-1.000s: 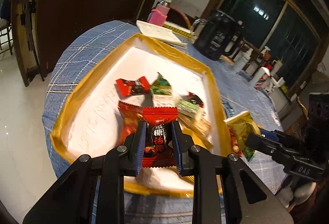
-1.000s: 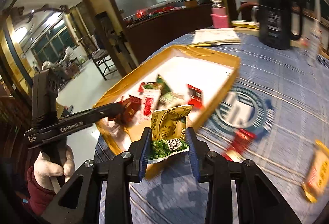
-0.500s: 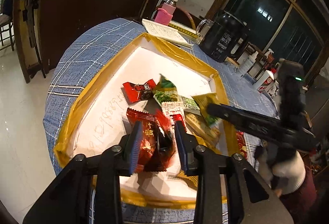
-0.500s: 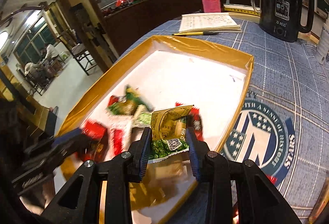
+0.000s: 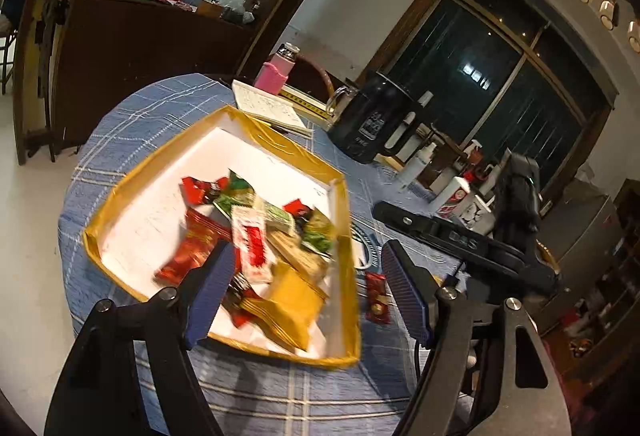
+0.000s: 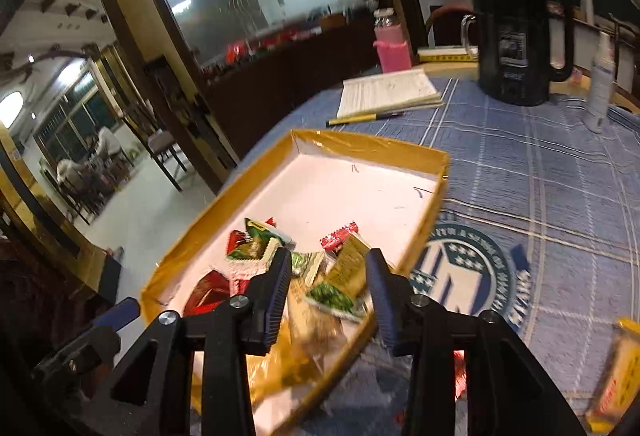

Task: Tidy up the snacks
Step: 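Grasp the yellow cream biscuit pack with the right tool, then grasp the red chocolate bar with the left tool, then carry the chocolate bar and biscuit pack into the tray and release both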

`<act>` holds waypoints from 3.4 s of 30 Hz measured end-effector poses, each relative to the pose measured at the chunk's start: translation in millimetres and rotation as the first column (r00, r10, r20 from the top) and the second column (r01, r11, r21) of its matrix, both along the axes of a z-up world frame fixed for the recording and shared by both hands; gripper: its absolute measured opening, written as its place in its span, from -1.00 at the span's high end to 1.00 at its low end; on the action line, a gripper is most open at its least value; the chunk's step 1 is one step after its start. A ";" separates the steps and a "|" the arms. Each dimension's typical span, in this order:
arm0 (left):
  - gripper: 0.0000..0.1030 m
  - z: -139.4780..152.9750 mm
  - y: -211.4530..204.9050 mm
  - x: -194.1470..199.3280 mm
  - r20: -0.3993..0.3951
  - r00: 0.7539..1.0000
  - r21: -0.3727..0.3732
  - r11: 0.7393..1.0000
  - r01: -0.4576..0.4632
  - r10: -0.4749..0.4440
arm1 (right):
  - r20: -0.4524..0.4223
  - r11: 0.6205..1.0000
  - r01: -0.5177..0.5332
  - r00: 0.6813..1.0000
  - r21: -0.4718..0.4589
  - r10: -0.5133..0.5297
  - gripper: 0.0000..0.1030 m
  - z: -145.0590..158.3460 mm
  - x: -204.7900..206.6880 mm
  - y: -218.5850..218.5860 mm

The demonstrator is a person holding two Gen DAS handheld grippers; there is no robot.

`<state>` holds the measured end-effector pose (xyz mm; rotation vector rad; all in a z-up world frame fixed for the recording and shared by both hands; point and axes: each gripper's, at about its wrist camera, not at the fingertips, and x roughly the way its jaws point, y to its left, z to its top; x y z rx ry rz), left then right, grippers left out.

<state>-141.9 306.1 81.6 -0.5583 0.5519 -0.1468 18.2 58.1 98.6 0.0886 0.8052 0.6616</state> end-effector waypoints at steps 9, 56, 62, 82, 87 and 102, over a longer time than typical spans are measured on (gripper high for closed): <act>-0.46 -3.5 -55.4 -5.1 -0.086 0.992 0.053 0.994 0.095 -0.091 | 0.020 0.990 0.139 0.990 0.018 -0.140 0.13 -10.8 -49.8 -123.5; -0.46 -30.3 -212.2 63.5 -0.300 0.910 0.371 0.844 0.388 -0.287 | -0.037 0.861 0.463 0.876 -0.209 -0.480 -0.36 -83.4 8.7 -223.8; -0.38 -43.5 -215.6 100.9 -0.350 0.903 0.436 0.809 0.394 -0.251 | -0.050 0.870 0.464 0.878 -0.166 -0.477 -0.36 -82.5 6.9 -229.4; 0.51 -33.9 -204.6 96.1 -0.317 0.908 0.427 0.813 0.395 -0.274 | -0.060 0.881 0.460 0.882 -0.111 -0.468 -0.36 -83.0 4.8 -235.8; 0.51 -14.3 -177.6 83.5 -0.262 0.929 0.379 0.857 0.349 -0.263 | -0.043 0.891 0.450 0.891 -0.058 -0.453 -0.36 -79.1 -0.8 -238.5; 0.51 39.1 -69.9 92.0 -0.188 0.977 0.400 0.901 0.170 -0.100 | 0.035 0.961 0.275 0.961 0.015 -0.275 -0.36 4.4 -17.1 -168.8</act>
